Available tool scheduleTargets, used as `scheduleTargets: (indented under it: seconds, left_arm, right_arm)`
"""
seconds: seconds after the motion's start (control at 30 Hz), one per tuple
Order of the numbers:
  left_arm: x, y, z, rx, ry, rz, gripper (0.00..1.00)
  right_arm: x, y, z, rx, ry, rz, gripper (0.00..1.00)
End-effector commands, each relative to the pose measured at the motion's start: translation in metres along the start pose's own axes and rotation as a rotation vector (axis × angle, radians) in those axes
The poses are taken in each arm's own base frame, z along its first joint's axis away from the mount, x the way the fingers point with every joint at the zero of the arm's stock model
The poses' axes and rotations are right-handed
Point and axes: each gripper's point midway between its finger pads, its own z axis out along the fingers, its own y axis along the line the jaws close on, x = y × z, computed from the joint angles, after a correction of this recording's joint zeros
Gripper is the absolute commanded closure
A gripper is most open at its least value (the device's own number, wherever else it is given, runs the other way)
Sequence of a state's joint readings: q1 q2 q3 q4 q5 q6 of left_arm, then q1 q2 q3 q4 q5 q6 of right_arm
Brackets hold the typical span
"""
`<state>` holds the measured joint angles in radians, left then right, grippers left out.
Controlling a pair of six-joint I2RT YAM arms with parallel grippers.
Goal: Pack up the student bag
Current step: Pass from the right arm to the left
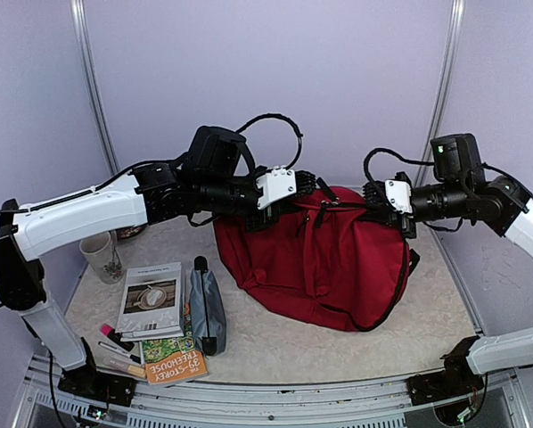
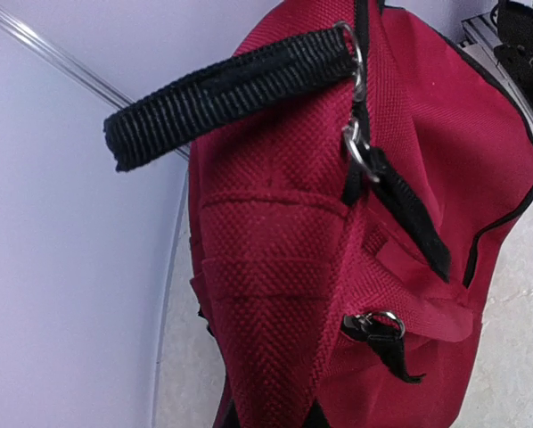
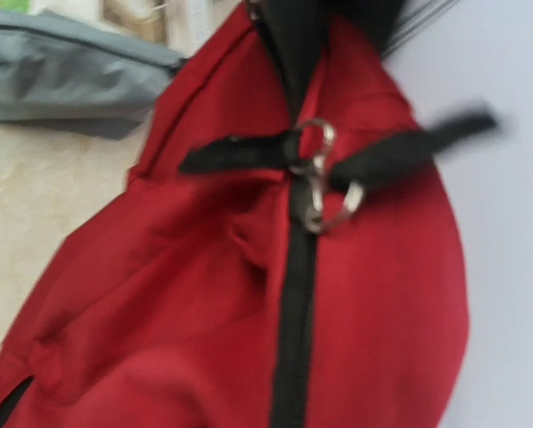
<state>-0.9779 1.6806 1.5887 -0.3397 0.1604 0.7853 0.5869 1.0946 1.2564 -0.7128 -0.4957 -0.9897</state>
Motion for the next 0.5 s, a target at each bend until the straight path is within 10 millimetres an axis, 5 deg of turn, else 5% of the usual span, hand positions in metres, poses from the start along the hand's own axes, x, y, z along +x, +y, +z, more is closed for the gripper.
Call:
scheduleTargets:
  seconds: [0.0,0.1,0.17,0.23,0.37,0.47]
  left_arm:
    - [-0.033,0.026,-0.027,-0.040,-0.196,-0.204,1.00]
    - [-0.022,0.059,-0.036,-0.155,-0.187,-0.377,1.00]
    - [-0.009,0.067,-0.035,-0.215,-0.115,-0.430,1.00]
    - [0.005,0.071,-0.036,-0.290,-0.048,-0.469,1.00]
    - [0.015,0.059,-0.042,-0.326,-0.032,-0.531,1.00]
    - [0.015,0.053,-0.052,-0.328,-0.079,-0.602,1.00]
  right_arm:
    - [-0.026,-0.046,-0.008,0.249,-0.132,0.026,0.62]
    - [-0.039,-0.066,-0.016,0.323,-0.208,0.168,0.28]
    - [-0.057,-0.074,-0.024,0.310,-0.292,0.262,0.16]
    - [-0.076,-0.084,-0.034,0.299,-0.392,0.398,0.14]
    - [-0.096,-0.105,-0.041,0.394,-0.495,0.548,0.30]
    - [-0.106,-0.113,-0.028,0.444,-0.443,0.564,0.36]
